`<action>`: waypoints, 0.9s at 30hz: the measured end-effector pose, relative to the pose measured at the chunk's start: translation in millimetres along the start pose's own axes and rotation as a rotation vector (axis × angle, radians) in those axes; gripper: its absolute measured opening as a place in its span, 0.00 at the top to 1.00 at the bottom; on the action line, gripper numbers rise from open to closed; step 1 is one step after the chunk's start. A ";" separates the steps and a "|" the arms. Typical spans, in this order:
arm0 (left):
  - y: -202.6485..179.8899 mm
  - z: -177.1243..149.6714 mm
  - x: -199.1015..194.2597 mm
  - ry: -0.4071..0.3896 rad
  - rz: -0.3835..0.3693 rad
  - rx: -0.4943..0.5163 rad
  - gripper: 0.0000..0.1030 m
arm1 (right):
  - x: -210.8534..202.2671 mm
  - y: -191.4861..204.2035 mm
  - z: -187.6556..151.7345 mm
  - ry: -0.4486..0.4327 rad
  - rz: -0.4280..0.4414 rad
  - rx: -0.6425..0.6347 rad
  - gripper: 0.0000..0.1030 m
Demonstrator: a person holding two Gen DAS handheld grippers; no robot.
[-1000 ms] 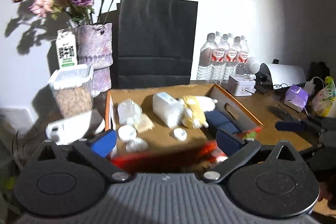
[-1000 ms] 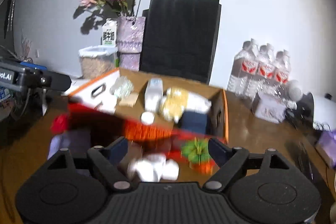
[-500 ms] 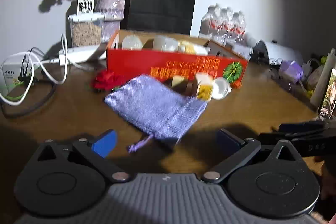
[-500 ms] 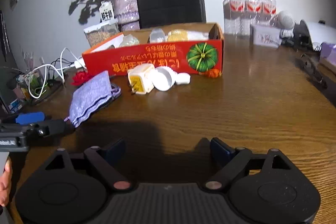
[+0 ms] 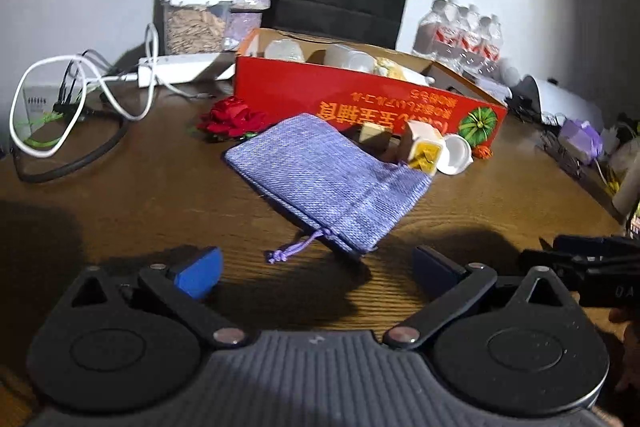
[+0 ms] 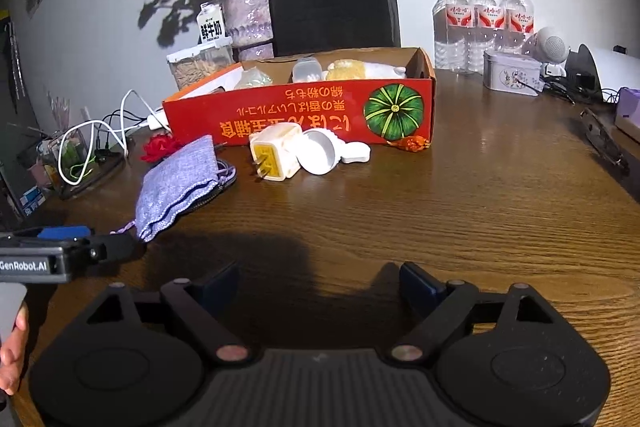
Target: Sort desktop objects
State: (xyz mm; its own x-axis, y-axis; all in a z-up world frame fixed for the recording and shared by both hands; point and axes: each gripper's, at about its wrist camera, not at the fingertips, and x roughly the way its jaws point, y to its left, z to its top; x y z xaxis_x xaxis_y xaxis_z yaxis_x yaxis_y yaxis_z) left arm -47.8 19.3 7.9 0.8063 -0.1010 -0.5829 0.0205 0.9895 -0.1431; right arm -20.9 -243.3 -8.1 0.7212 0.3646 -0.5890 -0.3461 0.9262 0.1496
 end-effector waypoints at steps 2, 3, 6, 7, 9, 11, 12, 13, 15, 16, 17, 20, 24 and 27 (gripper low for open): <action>-4.0 -0.1 0.6 0.000 0.005 0.023 0.00 | -0.4 -0.5 -0.1 0.000 0.002 0.002 0.20; -5.0 -0.1 1.1 0.006 0.001 0.031 0.00 | -0.5 -0.6 -0.1 0.000 0.004 0.003 0.20; -5.5 0.5 3.6 0.019 -0.008 0.035 0.00 | -0.5 -0.2 -0.1 0.000 0.005 0.001 0.20; -5.4 0.7 4.7 0.027 -0.013 0.035 0.00 | 0.1 0.2 0.0 0.001 0.004 -0.002 0.20; -5.7 0.9 6.1 0.034 -0.021 0.041 0.00 | 1.0 0.6 0.3 0.005 0.003 -0.005 0.20; -8.3 1.2 7.4 0.043 -0.029 0.065 0.00 | 1.4 0.8 0.5 0.006 0.001 -0.007 0.20; -10.9 1.3 8.4 0.049 -0.028 0.082 0.00 | 1.5 0.8 0.6 0.006 0.001 -0.008 0.20; -13.1 1.4 10.0 0.057 -0.025 0.098 0.00 | 1.5 0.7 0.7 0.007 0.003 -0.008 0.19; -16.7 1.1 11.9 0.067 -0.020 0.128 0.00 | 1.5 1.1 0.8 0.007 0.003 -0.009 0.19; -18.1 1.1 12.3 0.070 -0.021 0.139 0.00 | 1.6 1.0 0.8 0.008 0.004 -0.009 0.19; -18.6 1.2 13.0 0.073 -0.023 0.145 0.00 | 1.5 1.1 0.7 0.007 0.004 -0.008 0.19; -18.7 0.7 13.7 0.074 -0.025 0.148 0.00 | 1.5 1.6 0.7 0.008 0.006 -0.008 0.18; -21.3 0.5 14.0 0.080 -0.021 0.165 0.00 | 1.4 1.0 0.7 0.007 -0.005 -0.005 0.19; -21.2 0.1 13.6 0.078 -0.023 0.164 0.00 | 1.4 1.2 0.7 0.006 -0.007 -0.005 0.19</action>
State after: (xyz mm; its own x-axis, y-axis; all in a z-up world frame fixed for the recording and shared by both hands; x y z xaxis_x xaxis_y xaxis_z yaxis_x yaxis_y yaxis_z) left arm -37.2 -3.0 3.1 0.7564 -0.1253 -0.6420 0.1395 0.9898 -0.0288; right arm -19.8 -241.6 -8.2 0.7197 0.3579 -0.5950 -0.3442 0.9281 0.1419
